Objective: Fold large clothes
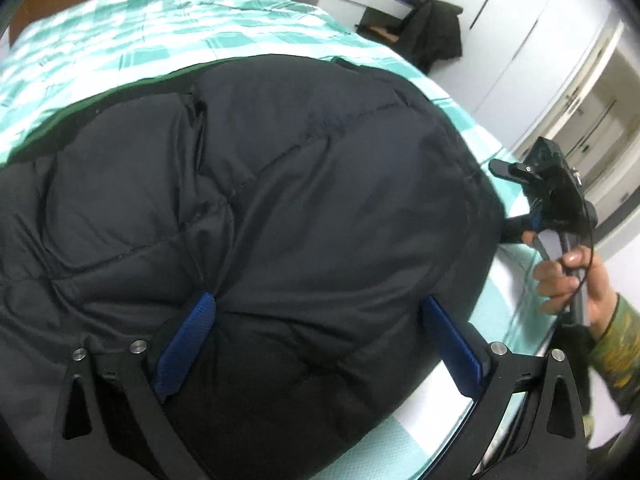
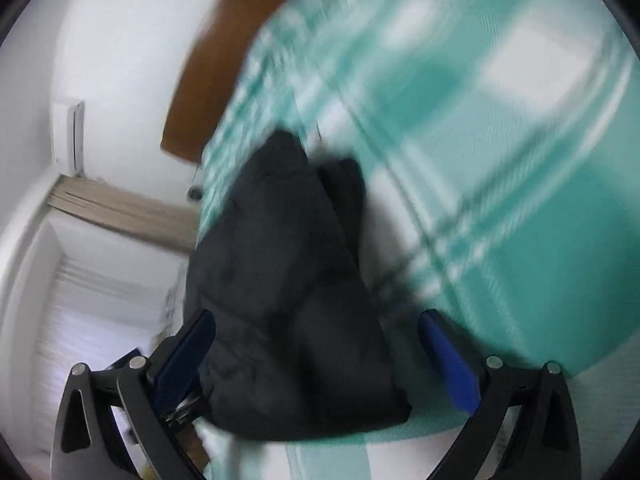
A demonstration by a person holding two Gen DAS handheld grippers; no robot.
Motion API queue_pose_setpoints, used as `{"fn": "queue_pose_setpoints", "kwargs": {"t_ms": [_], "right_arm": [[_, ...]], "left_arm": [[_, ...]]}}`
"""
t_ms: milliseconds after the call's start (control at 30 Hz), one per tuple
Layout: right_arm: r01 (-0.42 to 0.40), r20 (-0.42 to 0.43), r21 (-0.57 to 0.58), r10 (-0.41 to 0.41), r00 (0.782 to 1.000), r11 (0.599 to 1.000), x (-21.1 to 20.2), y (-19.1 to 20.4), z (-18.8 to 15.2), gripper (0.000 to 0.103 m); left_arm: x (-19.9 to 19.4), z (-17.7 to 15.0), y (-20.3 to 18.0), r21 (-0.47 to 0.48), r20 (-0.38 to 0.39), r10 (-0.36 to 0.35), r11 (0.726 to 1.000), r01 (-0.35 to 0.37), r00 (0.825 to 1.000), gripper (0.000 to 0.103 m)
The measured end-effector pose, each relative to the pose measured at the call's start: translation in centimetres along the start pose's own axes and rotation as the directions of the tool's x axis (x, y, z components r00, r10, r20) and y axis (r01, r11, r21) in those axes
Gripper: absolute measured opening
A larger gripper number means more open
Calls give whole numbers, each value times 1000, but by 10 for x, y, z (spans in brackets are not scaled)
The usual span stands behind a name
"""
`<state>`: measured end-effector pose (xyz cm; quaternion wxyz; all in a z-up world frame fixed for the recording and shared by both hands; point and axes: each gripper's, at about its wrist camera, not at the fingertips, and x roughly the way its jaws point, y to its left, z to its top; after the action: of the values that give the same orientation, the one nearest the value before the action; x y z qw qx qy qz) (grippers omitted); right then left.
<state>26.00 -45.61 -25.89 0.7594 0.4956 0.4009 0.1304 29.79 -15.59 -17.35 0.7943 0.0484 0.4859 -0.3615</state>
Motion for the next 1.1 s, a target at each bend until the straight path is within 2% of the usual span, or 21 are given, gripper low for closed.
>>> {"fn": "queue_pose_setpoints", "kwargs": {"t_ms": [67,100,167,200,233,300,333,367,533,633,700,833,933,967,1000,1100], "right_arm": [[-11,-4,-73,11,1000,997,11,11,1,103],[-31,-9,-91,30,1000,995,19,16,1,103],[-19,-4,-100,19,1000,995,35,22,3,101],[-10,-9,-101,9,1000,995,43,25,2,87],[-34,-20,-68,33,999,997,49,24,3,80],[-133,-16,13,133,991,991,47,22,1,51],[-180,2,32,180,984,983,42,25,-1,45],[-191,12,22,191,982,981,38,31,-1,40],[-180,19,-107,183,983,978,29,87,-7,37],[-160,22,-219,169,985,963,30,132,-10,37],[-145,20,-284,157,987,948,32,162,-16,37],[-76,25,-471,100,995,879,42,223,-46,37],[-53,13,-594,76,997,802,58,258,-88,38],[-48,3,-630,63,998,775,67,267,-101,37],[-38,-7,-668,45,999,744,80,278,-114,37],[-6,-27,-782,-25,999,624,110,303,-162,37]], "left_arm": [[2,-1,0,-16,11,7,1000,-7,1000,102],[3,-1,2,-32,17,0,999,1,1000,102],[2,-2,6,-53,22,-18,998,19,1000,102],[2,-1,7,-60,22,-25,998,27,999,102],[2,-1,9,-62,19,-26,998,28,999,102],[1,-1,12,-64,15,-30,997,31,999,102],[1,0,14,-67,15,-35,997,36,999,102],[0,0,15,-70,15,-39,997,40,999,102],[-5,3,20,-124,28,-53,991,56,998,102],[-40,3,36,-198,60,-81,976,92,995,97],[-82,-4,55,-225,128,-77,969,104,989,97],[-155,-15,113,-313,222,-18,946,89,975,98],[-179,-10,143,-344,215,-9,935,84,977,98],[-184,-7,146,-342,218,-32,933,107,975,98],[-191,-4,151,-331,238,-89,929,167,967,98],[-205,11,159,-310,292,-217,900,306,932,99]]}}
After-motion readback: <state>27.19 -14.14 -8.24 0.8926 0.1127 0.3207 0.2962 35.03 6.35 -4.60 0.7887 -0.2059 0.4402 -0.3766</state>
